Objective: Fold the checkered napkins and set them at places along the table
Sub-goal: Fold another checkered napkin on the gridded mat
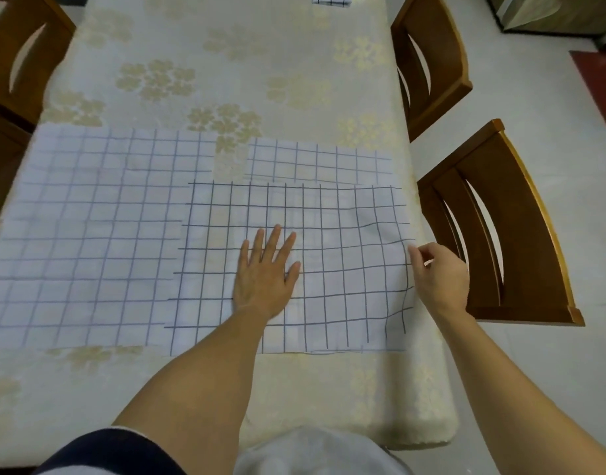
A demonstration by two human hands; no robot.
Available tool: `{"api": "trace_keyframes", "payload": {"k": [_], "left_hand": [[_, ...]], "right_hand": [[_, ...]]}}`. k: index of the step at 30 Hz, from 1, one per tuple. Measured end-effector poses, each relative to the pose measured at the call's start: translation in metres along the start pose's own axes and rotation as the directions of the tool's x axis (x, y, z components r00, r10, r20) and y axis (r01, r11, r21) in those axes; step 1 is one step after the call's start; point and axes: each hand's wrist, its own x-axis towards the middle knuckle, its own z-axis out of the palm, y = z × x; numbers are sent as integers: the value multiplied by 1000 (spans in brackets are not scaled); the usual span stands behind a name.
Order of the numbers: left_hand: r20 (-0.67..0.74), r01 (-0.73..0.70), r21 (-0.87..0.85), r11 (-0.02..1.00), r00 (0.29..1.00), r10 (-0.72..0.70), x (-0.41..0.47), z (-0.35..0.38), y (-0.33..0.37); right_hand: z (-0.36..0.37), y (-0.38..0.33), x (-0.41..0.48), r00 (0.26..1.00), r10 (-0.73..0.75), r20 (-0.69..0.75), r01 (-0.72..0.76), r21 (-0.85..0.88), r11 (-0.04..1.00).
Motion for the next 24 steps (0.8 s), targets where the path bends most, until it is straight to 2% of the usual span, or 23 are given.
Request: {"api": "trace_keyframes", "payload": {"k": [3, 6, 11, 20, 24], "left_hand": [[-12, 3, -13, 1000, 1000, -3, 0, -1, 1], [-17, 11, -25, 1000, 1000, -11, 0, -2, 2], [-18, 23, -48, 999, 1000, -24, 1, -2, 1], [-39, 8, -74, 997, 999, -11, 0, 2, -1], [-53, 11, -85, 996, 998, -15, -1, 0, 0]], "right_hand": [[-5, -10, -1, 989, 89, 119, -118, 270, 956], [-11, -15, -4, 981, 67, 184, -116, 267, 957], [-24, -31, -7, 976, 68, 206, -131, 308, 942], [-58, -118, -31, 911, -139, 388, -119, 570, 813], [-64, -153, -42, 874, -145, 464, -217, 639, 738]]}}
